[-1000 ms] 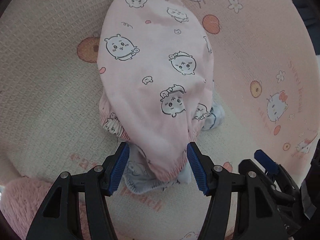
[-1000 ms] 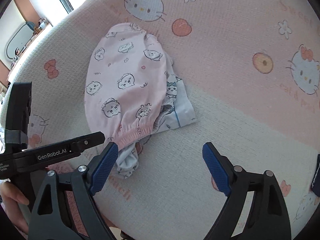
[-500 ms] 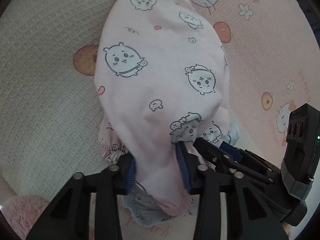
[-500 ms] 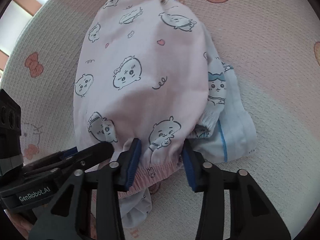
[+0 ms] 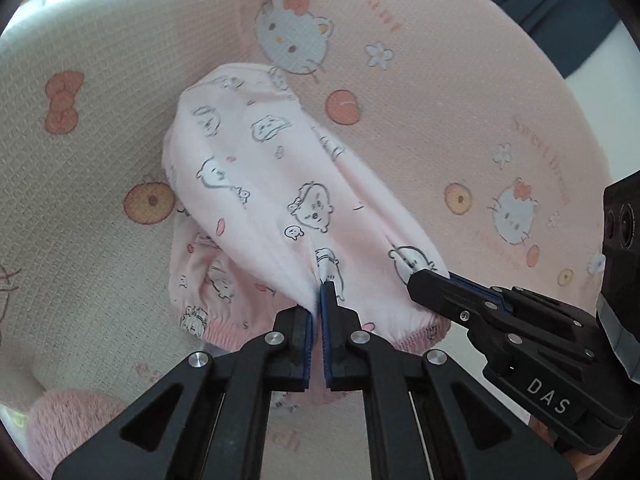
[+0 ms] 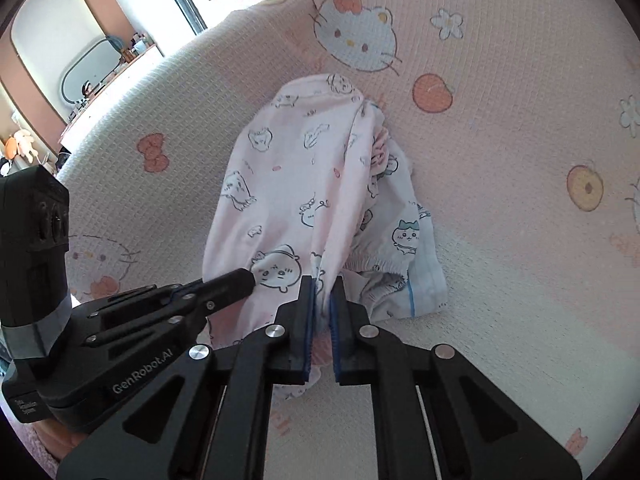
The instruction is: Fold clothes
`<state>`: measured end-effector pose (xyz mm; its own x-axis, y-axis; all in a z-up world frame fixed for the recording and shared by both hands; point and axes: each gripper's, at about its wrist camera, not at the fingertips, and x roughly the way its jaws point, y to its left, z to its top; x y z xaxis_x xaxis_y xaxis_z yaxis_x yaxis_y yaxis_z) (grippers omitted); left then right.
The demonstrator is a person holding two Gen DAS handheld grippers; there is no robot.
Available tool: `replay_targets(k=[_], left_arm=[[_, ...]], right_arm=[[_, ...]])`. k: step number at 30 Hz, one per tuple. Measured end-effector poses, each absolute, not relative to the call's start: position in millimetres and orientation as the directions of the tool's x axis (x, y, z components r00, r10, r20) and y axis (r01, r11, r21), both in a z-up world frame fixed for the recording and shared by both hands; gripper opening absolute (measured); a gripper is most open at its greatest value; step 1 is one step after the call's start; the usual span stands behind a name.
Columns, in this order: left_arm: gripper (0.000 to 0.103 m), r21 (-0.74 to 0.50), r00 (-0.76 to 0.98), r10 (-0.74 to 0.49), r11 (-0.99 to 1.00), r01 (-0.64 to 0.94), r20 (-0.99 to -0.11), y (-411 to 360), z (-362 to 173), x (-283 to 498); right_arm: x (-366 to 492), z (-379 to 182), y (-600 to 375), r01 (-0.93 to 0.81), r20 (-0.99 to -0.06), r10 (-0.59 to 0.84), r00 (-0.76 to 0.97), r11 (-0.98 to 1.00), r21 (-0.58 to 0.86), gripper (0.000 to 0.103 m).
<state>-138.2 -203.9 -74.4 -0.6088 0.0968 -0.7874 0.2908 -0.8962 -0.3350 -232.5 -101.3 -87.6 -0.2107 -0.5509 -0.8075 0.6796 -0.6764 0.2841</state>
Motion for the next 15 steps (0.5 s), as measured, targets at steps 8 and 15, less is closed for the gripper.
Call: replay_targets(k=[8,15], left_arm=[[0.003,-0.347,-0.630,0.174,-0.924,0.161,-0.756,-156,-39,-108],[0.001,-0.349,-0.610,0.163,-0.916,0.200,-0.776,-142,-54,-77]], right_arm=[[-174,-55,-22,0.618,-0.778,-0.569,-0.267,-0.721,0.315,0.006],[-146,-82,18,0.533,-0.818,-0.534,-0.212,-0.765,0.361,0.008]])
